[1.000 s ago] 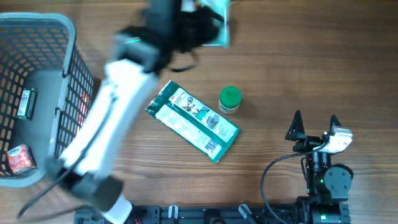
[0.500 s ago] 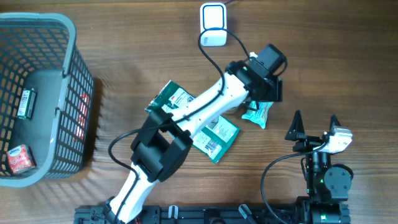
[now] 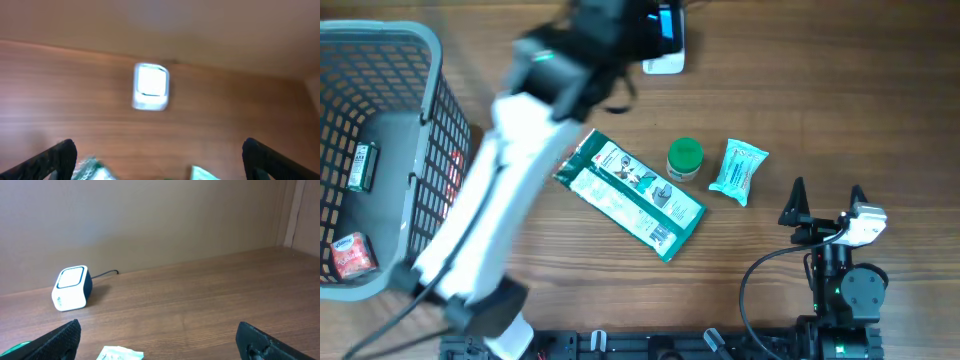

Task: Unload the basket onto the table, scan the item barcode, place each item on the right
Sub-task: 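Carry the tissue pack right of the jar and release it, then reach into the basket, grasp the red snack packet, drop it left of gloves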

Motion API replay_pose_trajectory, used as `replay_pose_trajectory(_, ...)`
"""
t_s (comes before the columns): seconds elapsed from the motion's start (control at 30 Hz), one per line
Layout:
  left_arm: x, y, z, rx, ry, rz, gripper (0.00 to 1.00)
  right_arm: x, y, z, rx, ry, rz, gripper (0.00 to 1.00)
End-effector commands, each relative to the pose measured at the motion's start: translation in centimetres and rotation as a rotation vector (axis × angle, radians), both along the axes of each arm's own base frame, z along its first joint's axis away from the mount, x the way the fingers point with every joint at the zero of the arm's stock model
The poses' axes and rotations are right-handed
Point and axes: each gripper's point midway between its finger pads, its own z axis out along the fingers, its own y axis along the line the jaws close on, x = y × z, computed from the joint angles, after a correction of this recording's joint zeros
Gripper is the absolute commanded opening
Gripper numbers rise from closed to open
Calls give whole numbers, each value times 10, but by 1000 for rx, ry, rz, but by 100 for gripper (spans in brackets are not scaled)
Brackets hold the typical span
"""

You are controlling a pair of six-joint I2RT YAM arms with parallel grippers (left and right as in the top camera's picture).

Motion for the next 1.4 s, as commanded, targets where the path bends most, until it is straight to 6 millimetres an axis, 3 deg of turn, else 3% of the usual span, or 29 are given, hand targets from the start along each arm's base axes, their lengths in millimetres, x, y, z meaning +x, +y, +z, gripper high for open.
replay_pose_trajectory(0.0, -29, 99, 42, 47, -54, 222, 100, 0, 1, 1, -17, -5, 10, 100)
replay_pose_trajectory(0.1, -70, 168, 38, 13, 39, 433, 100, 0, 1, 1, -17, -5, 10, 100)
replay_pose_trajectory(0.23, -138, 257, 15, -59, 201, 851, 100, 0, 2, 1, -17, -5, 10, 100)
replay_pose_trajectory(0.4, -167, 353, 7, -144, 203, 1261, 100, 0, 2, 1, -17, -5, 10, 100)
replay_pose_trajectory(0.47, -180, 389, -17, -168, 275, 1421, 100, 0, 2, 1, -17, -5, 10, 100)
replay_pose_trajectory(0.57, -193, 418, -56, -134, 399, 1528, 100, 0, 1, 1, -17, -5, 10, 100)
replay_pose_trajectory(0.67, -194, 433, -119, -117, 525, 1569, 100, 0, 1, 1, -17, -5, 10, 100)
replay_pose_trajectory(0.8, -199, 433, -191, -108, 645, 1574, 100, 0, 1, 1, -17, -5, 10, 100)
replay_pose_trajectory(0.93, -216, 431, -236, -105, 725, 1593, 100, 0, 2, 1, -18, -5, 10, 100)
replay_pose_trajectory(1.07, -225, 440, -258, -94, 739, 1586, 100, 0, 1, 1, -17, -5, 10, 100)
replay_pose_trajectory(1.23, -225, 458, -258, -115, 674, 1626, 100, 0, 1, 1, -18, -5, 10, 100)
replay_pose_trajectory(1.37, -221, 463, -258, -52, 696, 1524, 100, 0, 1, 1, -18, -5, 10, 100)
